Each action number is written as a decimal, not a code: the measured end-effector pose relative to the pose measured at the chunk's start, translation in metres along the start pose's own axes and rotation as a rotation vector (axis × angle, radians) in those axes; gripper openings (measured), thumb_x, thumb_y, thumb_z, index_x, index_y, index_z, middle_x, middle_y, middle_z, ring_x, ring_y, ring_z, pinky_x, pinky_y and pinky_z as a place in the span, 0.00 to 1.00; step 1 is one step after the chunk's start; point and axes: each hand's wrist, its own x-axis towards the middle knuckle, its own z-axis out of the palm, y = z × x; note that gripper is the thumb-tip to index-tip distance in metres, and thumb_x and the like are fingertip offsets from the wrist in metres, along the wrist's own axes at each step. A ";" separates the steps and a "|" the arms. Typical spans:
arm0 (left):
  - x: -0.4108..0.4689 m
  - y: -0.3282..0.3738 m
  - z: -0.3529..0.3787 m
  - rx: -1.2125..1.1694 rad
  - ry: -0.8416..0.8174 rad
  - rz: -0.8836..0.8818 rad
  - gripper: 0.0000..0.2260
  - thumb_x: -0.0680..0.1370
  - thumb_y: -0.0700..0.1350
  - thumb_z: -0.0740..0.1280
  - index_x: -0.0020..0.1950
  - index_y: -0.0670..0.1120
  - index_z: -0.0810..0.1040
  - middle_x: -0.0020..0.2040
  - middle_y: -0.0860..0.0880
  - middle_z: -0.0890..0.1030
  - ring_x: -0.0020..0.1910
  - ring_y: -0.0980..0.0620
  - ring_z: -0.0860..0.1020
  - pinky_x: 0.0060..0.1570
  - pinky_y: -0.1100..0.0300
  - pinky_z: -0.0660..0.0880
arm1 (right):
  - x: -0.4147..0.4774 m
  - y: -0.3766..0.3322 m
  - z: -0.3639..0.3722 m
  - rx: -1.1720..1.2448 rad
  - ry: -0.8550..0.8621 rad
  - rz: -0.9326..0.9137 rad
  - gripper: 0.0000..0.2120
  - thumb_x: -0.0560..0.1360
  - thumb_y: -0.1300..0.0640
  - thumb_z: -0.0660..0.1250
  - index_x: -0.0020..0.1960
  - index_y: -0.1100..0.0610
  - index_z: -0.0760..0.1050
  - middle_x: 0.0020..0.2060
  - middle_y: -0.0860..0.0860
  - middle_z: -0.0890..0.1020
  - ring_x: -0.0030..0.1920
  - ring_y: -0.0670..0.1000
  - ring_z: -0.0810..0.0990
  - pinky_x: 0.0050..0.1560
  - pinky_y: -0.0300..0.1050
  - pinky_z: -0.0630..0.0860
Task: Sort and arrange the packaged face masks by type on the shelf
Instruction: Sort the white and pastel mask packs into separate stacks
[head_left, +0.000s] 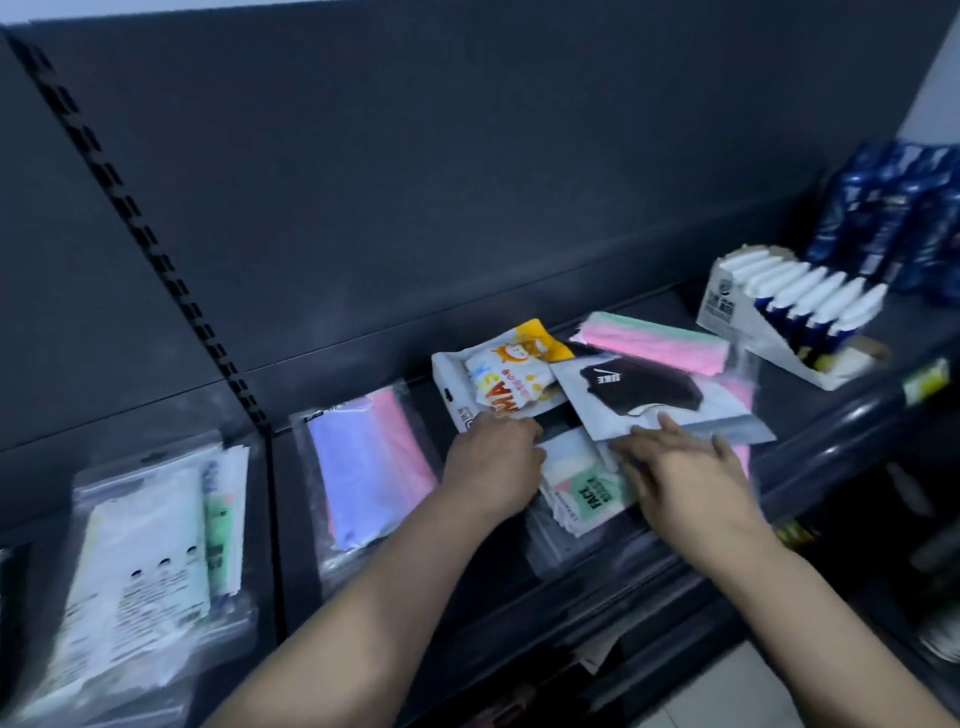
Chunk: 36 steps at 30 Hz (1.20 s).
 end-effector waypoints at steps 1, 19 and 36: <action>0.003 0.004 0.001 0.027 -0.030 0.002 0.14 0.80 0.50 0.60 0.62 0.47 0.76 0.60 0.43 0.78 0.64 0.43 0.69 0.58 0.51 0.71 | -0.002 0.003 0.001 0.022 -0.035 0.005 0.17 0.79 0.49 0.57 0.67 0.42 0.68 0.70 0.42 0.68 0.75 0.47 0.57 0.72 0.59 0.53; 0.037 0.014 -0.029 -0.177 -0.173 -0.283 0.13 0.70 0.57 0.73 0.44 0.50 0.76 0.43 0.50 0.77 0.43 0.51 0.76 0.39 0.58 0.72 | 0.044 0.044 0.001 -0.011 0.114 -0.133 0.16 0.72 0.48 0.67 0.59 0.46 0.77 0.56 0.46 0.81 0.56 0.54 0.78 0.50 0.53 0.72; 0.043 0.004 -0.006 -0.843 0.547 -0.562 0.12 0.75 0.48 0.71 0.39 0.47 0.70 0.37 0.46 0.82 0.30 0.48 0.75 0.36 0.55 0.73 | 0.121 0.072 -0.018 -0.221 -0.079 -0.076 0.22 0.76 0.37 0.53 0.58 0.50 0.75 0.55 0.53 0.78 0.58 0.57 0.74 0.59 0.54 0.67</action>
